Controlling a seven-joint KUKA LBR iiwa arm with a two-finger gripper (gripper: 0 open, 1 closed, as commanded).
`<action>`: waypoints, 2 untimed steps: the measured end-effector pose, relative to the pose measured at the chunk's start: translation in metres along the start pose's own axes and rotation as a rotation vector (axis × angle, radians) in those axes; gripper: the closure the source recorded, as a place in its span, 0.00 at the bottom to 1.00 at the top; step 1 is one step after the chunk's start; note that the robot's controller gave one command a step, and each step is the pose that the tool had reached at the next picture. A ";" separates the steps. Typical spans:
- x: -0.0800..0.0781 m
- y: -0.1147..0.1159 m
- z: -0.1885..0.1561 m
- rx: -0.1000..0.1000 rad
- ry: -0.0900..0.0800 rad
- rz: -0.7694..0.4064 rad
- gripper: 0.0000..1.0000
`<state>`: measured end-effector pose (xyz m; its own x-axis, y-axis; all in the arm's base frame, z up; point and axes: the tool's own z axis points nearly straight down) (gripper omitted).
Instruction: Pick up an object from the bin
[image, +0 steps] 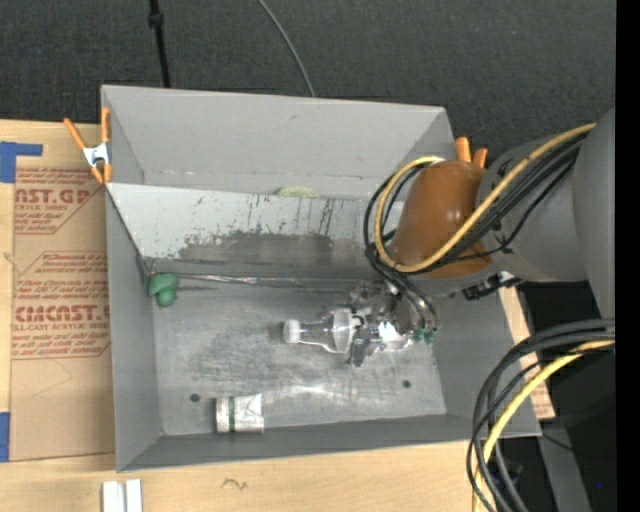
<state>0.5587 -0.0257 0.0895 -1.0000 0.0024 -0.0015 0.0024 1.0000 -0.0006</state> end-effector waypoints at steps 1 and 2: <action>0.008 0.000 -0.007 -0.001 -0.001 -0.215 1.00; 0.011 -0.002 -0.050 -0.003 0.008 -0.126 1.00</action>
Offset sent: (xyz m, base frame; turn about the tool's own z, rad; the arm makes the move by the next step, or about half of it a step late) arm -0.0080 -0.0066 0.1471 0.0059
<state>0.5477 -0.0280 0.1396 -0.9924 -0.1228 0.0061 -0.1227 0.9924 0.0029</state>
